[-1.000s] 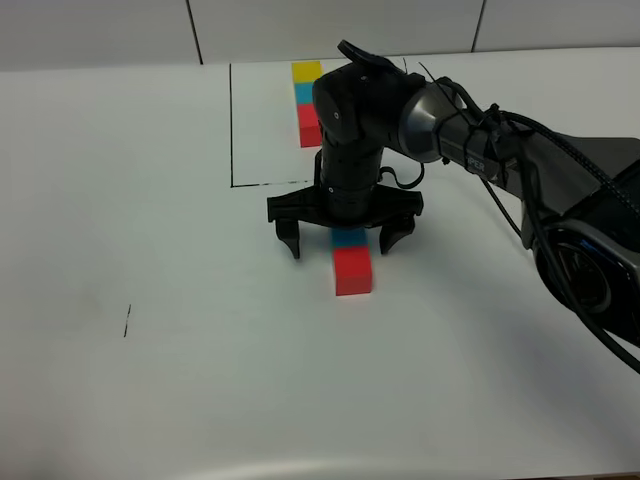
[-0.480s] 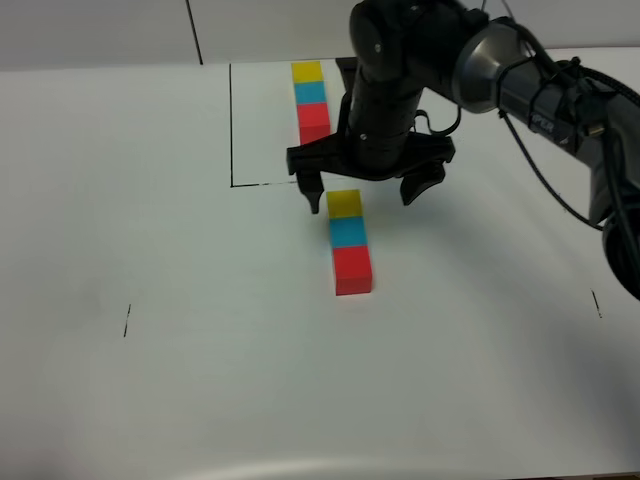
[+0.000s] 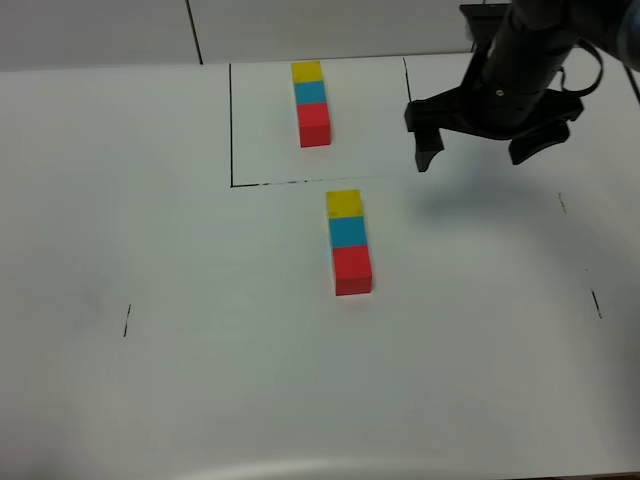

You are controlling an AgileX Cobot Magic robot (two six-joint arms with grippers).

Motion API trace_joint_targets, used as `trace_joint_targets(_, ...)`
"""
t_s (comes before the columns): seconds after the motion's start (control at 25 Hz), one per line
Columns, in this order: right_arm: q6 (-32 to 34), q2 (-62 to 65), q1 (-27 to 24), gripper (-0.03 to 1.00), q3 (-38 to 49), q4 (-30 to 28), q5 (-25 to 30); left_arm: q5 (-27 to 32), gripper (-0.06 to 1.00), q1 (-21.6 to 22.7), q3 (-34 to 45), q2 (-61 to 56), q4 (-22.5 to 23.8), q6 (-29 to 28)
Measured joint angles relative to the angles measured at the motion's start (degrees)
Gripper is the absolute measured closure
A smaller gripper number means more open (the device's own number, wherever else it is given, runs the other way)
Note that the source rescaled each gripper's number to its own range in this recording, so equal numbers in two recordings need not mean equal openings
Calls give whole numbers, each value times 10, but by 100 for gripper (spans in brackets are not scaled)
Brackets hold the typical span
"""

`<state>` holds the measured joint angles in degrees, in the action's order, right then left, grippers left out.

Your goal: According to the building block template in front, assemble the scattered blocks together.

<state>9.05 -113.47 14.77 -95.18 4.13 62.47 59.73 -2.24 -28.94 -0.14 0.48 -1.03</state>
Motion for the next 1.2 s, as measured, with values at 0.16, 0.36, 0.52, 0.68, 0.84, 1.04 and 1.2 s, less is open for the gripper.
trace_joint_targets(0.16, -9, 86, -29, 0, 91, -7, -52, 0, 32, 0, 0, 0, 0, 0)
trace_joint_targets(0.36, -10, 206, -64, 0, 224, -13, -114, 0, 32, 0, 0, 0, 0, 0)
trace_joint_targets(0.52, -12, 299, -82, 0, 305, -25, -126, 0, 32, 0, 0, 0, 0, 0)
trace_joint_targets(0.68, -12, 387, -85, 0, 361, -33, -129, 0, 32, 0, 0, 0, 0, 0)
trace_joint_targets(0.84, -12, 474, -85, 0, 420, -35, -129, 0, 32, 0, 0, 0, 0, 0)
trace_joint_targets(1.04, -12, 583, -85, 0, 482, -36, -123, 0, 32, 0, 0, 0, 0, 0)
trace_joint_targets(1.2, -12, 671, -85, 0, 514, -52, -99, 0, 32, 0, 0, 0, 0, 0)
